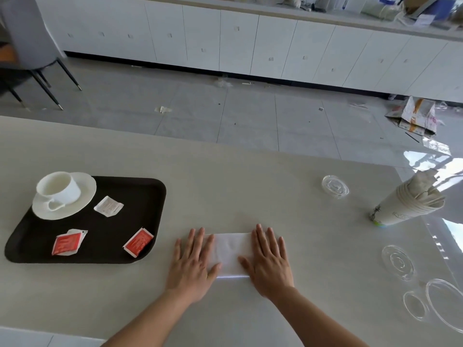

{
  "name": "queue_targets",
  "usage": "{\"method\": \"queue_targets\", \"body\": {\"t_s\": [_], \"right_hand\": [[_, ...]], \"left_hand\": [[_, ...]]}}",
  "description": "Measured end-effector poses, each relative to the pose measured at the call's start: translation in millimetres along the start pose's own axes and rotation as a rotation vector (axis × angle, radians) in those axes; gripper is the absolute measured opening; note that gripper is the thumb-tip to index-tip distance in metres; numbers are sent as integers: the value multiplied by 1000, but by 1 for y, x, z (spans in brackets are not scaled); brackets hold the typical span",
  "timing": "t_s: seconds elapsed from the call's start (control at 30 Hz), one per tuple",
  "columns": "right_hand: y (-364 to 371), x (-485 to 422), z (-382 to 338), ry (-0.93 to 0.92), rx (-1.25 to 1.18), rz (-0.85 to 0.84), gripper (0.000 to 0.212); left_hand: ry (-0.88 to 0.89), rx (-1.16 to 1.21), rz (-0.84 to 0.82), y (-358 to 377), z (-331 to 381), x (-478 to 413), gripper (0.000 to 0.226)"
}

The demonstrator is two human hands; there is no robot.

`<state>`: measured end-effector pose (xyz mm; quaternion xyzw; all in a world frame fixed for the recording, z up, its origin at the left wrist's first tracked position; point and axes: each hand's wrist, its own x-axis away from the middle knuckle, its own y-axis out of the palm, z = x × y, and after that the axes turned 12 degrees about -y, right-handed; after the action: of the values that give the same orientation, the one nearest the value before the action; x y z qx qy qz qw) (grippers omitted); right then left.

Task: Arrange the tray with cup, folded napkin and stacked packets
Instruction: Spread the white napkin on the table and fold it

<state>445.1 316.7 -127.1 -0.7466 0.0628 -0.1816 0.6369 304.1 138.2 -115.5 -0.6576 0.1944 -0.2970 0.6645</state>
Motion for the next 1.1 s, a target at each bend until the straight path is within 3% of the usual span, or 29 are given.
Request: {"method": "queue_targets", "body": {"t_s": [0.1, 0.2, 0.3, 0.43, 0.6, 0.73, 0.77, 0.83, 0.93, 1.0, 1.1], "right_hand": [[-4, 1, 1, 21, -28, 55, 83], [-8, 11, -1, 32, -81, 169, 76], [0, 22, 0, 60, -81, 135, 74], [10, 24, 3, 73, -68, 62, 78], [10, 24, 3, 74, -77, 76, 79], [-7, 22, -6, 76, -146, 208, 77], [-15, 18, -15, 49, -248, 277, 73], [-31, 5, -42, 19, -694, 388, 57], [-56, -17, -83, 168, -1423, 294, 46], [-60, -27, -91, 281, -1544, 249, 50], [-58, -21, -92, 266, -1554, 276, 51]], "left_hand": [[-130, 102, 8, -10, 3, 6, 77], [-373, 287, 53, -19, 2, 18, 69], [-550, 366, -56, -26, 3, 24, 56], [-601, 345, -138, -33, 13, 21, 44], [-758, 483, -262, -40, 12, 5, 33], [-837, 632, -340, -43, 10, -1, 17], [-851, 679, -329, -43, 10, 0, 16], [-854, 726, -310, -44, 10, 0, 16], [-834, 739, -302, -45, 2, -2, 20], [-836, 798, -288, -45, -4, -1, 19], [-830, 901, -305, -47, -7, 1, 14]]}}
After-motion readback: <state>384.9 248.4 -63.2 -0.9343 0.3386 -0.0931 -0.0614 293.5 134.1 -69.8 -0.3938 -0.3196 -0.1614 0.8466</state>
